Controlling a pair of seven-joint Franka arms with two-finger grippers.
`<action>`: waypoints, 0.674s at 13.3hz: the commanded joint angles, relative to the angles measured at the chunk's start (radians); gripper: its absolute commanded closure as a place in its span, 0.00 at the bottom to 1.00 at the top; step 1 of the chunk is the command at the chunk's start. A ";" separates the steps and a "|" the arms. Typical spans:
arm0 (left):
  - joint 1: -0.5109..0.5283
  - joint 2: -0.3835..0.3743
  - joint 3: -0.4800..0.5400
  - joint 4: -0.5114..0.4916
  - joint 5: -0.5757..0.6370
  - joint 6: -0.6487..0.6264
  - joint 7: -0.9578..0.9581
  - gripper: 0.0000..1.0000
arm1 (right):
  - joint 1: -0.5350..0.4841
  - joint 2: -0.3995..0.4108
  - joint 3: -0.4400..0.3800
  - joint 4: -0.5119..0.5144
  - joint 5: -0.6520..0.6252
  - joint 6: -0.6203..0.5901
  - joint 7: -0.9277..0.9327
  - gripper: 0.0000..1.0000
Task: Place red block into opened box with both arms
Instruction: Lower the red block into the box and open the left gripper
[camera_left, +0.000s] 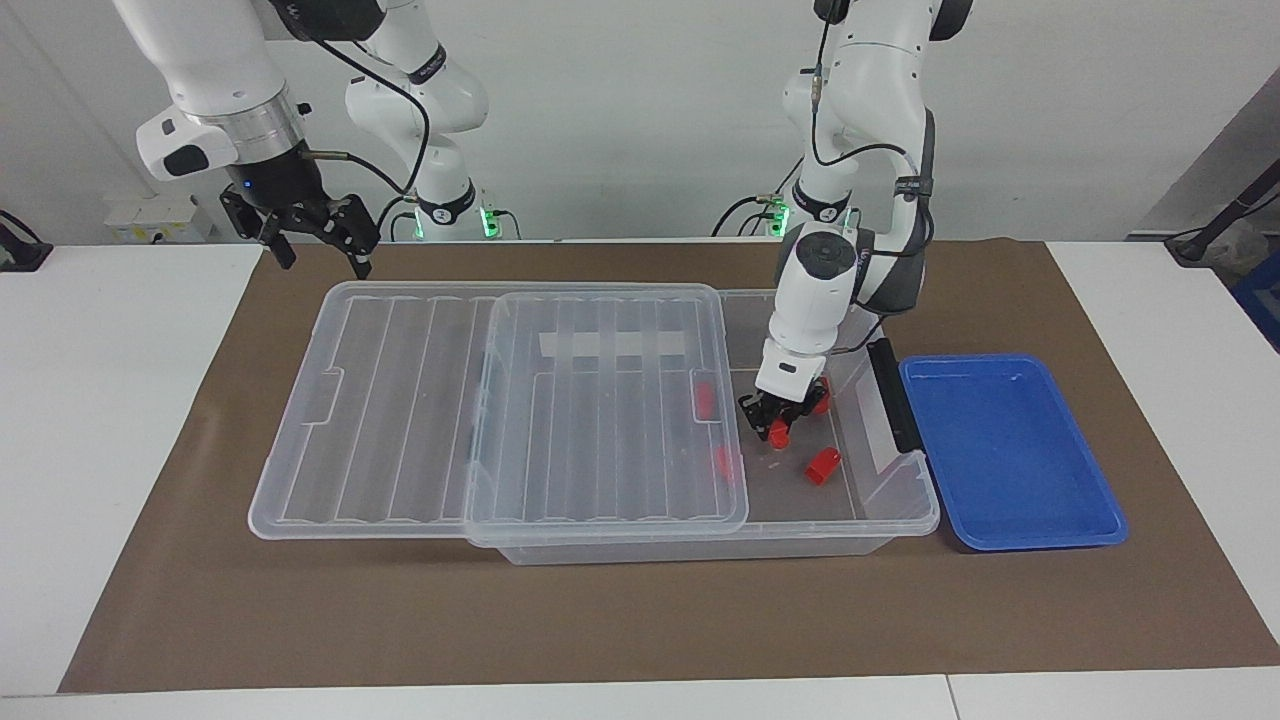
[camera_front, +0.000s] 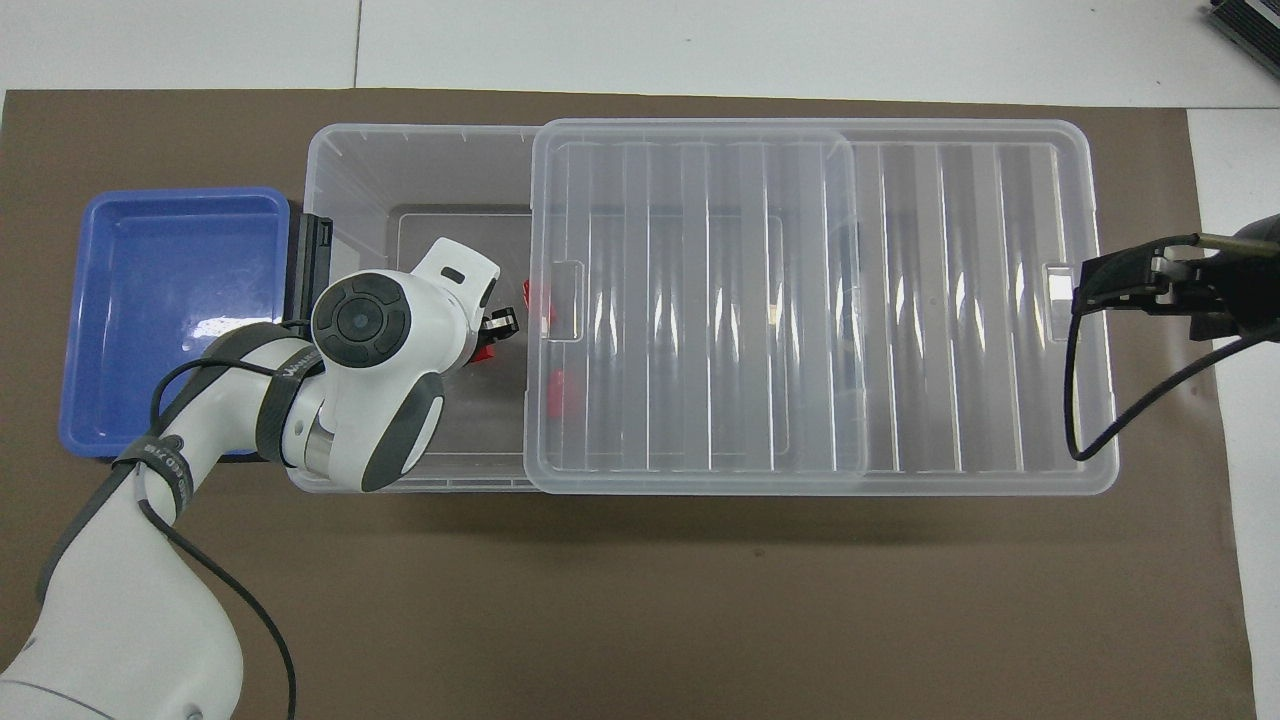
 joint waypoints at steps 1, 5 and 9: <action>-0.018 0.010 0.017 -0.024 0.033 0.049 -0.023 1.00 | 0.000 -0.023 0.003 -0.019 0.017 -0.005 -0.018 0.00; -0.016 0.022 0.017 -0.043 0.047 0.086 -0.021 1.00 | 0.000 -0.024 0.005 -0.020 0.017 -0.002 -0.017 0.00; -0.012 0.022 0.015 -0.037 0.050 0.090 -0.014 1.00 | -0.003 -0.024 0.005 -0.022 0.017 0.001 -0.018 0.00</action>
